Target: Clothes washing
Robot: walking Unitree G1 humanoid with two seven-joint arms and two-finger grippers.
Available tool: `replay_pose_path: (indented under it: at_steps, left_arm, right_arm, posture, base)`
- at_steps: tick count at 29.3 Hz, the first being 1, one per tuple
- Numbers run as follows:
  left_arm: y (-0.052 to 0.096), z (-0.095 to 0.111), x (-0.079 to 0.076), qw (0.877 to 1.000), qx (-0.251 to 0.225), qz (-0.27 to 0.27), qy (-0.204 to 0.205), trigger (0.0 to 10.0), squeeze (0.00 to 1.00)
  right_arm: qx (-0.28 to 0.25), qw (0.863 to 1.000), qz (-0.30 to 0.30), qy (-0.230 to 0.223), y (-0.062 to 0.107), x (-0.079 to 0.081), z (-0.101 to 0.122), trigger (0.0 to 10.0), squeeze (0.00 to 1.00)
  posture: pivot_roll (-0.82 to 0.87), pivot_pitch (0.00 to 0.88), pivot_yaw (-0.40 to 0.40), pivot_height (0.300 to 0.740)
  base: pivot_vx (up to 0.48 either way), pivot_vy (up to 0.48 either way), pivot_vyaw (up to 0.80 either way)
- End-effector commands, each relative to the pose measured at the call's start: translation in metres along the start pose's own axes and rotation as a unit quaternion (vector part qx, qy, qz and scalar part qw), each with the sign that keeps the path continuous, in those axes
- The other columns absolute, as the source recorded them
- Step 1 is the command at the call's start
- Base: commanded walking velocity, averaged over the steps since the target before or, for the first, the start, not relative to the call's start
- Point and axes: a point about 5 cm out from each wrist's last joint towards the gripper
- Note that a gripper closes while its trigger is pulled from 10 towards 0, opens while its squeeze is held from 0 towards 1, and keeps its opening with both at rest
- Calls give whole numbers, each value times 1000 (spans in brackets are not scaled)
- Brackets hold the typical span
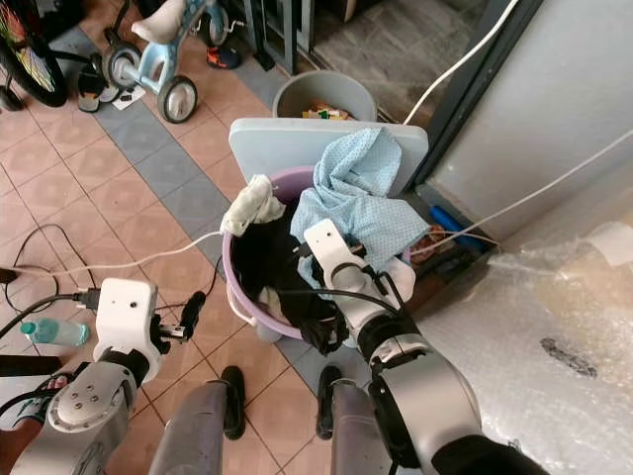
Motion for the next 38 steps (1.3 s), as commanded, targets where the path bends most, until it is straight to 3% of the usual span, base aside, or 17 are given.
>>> replay_pose_path:
  at_steps: [1,12,15,23,28,32,38]
  left_arm:
    - [0,-6,1,1000,16,7,-1,10000,0]
    - [-12,1,5,999,-1,36,-3,10000,0]
    - [-18,3,5,999,-4,46,-17,10000,0]
    - [-28,7,5,999,-16,45,-8,10000,0]
    - [-34,9,5,998,-23,50,-6,10000,0]
    - [-45,11,4,999,-31,38,-11,10000,0]
    - [-59,22,-5,997,-61,14,-33,10000,0]
  right_arm:
    - [38,999,8,-19,3,1,-22,0,0]
    - [60,998,-6,-30,6,-16,-42,0,0]
    - [52,998,-5,-22,5,-17,-36,0,0]
    - [32,997,-3,-69,2,-22,-20,0,0]
    - [-13,998,41,-50,1,-18,-4,0,0]
    - [-37,996,43,-62,1,-34,5,0,0]
    - [-67,989,39,-122,4,-59,11,0,0]
  posture:
    - [239,342,-35,740]
    - [223,309,-64,740]
    - [211,304,-60,740]
    - [202,296,-69,740]
    - [173,273,-67,740]
    - [136,246,-45,740]
    - [83,199,-25,740]
  base:
    - [0,0,0]
    - [0,0,0]
    - [0,0,0]
    - [0,0,0]
    - [0,0,0]
    - [0,0,0]
    - [0,0,0]
Point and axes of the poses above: a point about 5 cm out from each wrist's last joint towards the gripper, its own y axis pointing back from the gripper into the wrist, its own z axis along the axis of the wrist's last joint, x = y × z, and after that the axes turned 6 degrees about -y, right-handed
